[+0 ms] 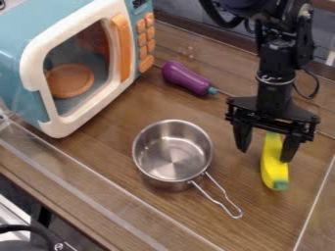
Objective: Put the banana in the silver pot
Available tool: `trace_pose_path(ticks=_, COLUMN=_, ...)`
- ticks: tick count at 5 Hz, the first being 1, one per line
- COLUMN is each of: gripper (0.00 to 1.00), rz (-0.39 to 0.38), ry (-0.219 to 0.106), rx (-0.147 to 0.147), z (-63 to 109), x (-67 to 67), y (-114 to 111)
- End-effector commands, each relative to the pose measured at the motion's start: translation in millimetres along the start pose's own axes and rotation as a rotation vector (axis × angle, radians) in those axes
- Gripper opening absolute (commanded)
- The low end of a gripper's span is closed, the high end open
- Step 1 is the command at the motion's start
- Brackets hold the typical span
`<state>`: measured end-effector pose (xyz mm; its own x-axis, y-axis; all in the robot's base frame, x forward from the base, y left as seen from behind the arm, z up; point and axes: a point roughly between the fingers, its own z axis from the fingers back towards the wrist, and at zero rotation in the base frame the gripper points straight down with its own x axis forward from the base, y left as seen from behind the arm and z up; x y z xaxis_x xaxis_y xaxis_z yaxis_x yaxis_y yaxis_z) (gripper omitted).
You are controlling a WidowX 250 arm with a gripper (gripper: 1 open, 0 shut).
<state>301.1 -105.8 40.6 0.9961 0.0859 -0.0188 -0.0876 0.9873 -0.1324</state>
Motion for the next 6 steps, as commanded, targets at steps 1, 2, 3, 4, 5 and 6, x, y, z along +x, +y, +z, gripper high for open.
trace_pose_path(ticks=1, gripper=1.00, rz=-0.004, ry=-0.031, rx=-0.014, z=4.2, x=2.5, y=-6.4)
trace_pose_path(ticks=2, gripper=1.00, rz=0.002, ry=-0.039, rx=-0.016, z=1.7, x=4.0, y=-7.0)
trace_pose_path(ticks=3, gripper=1.00, rz=0.008, ry=-0.047, rx=-0.017, z=-0.5, x=5.3, y=-7.2)
trace_pose_path(ticks=4, gripper=1.00, rz=0.013, ry=-0.056, rx=-0.019, z=-3.0, x=6.6, y=-7.2)
trace_pose_path(ticks=5, gripper=1.00, rz=0.018, ry=-0.065, rx=-0.020, z=-5.8, x=7.9, y=-7.2)
trace_pose_path(ticks=6, gripper=0.00, rz=0.023, ry=-0.072, rx=-0.020, z=-7.8, x=9.1, y=-7.2)
